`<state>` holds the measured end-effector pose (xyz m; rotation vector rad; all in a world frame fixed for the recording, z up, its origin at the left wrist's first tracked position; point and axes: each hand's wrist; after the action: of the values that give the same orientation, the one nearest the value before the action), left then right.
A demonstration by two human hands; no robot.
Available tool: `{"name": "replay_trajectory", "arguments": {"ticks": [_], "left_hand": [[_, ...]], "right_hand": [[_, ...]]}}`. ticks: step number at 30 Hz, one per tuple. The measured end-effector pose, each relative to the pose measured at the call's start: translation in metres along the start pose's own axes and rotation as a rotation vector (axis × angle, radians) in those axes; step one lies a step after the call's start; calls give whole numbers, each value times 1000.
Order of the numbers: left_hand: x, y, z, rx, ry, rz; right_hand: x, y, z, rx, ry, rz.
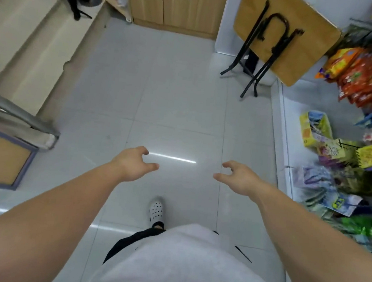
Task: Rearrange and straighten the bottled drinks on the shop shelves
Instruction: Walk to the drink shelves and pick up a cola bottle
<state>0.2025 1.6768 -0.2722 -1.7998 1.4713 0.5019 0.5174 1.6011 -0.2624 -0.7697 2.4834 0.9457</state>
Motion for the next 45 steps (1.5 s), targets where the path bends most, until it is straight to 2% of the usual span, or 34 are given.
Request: {"name": "replay_trajectory", "arguments": {"ticks": [6, 12, 21, 26, 36, 45], "left_hand": [[-117, -24, 115, 42, -1, 70], [-184, -77, 219, 67, 29, 64], [-298, -174, 373, -34, -9, 14], [-366, -217, 444, -19, -48, 12], [-518, -244, 641, 49, -74, -45], [-670, -257, 787, 118, -20, 72]], "right_hand": [[-60, 93, 92, 1, -61, 78], [-130, 148, 195, 7, -52, 124], [-276, 229, 364, -32, 46, 81], [-351, 290, 442, -62, 17, 90], [-442, 420, 601, -53, -67, 96], [-499, 558, 717, -14, -112, 152]]}}
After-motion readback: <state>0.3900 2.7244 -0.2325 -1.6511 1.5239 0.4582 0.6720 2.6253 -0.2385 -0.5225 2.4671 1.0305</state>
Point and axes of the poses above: each hand's wrist, its own z-axis towards the middle knuckle, its own x-axis out of the palm, y = z × x, and after that the axes turned 8 degrees about z, right-handed
